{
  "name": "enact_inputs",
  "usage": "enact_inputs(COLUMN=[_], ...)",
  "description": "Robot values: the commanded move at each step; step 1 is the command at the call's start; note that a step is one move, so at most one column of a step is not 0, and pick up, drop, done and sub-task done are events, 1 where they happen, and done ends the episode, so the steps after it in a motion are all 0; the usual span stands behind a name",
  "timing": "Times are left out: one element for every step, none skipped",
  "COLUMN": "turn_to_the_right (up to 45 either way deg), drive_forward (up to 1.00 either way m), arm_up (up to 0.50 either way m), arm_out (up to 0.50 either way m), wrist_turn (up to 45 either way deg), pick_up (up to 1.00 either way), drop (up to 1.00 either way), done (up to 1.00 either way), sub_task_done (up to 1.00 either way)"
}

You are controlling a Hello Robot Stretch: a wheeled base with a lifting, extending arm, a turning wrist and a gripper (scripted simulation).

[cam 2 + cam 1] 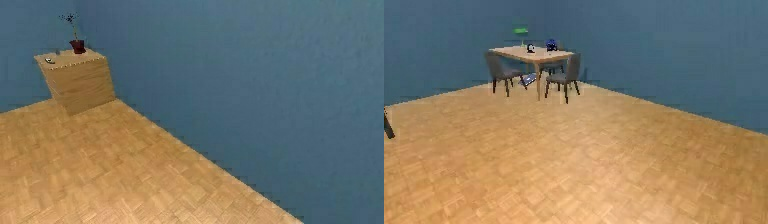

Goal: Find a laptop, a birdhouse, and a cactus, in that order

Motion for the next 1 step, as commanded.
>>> enact_inputs(turn_to_the_right=[-45.0], drive_forward=[0.0], arm_up=[0.0], arm_out=[0.0], wrist_turn=[0.0], pick_up=[0.0], drop=[0.0], done=[0.0], sub_task_done=[0.0])
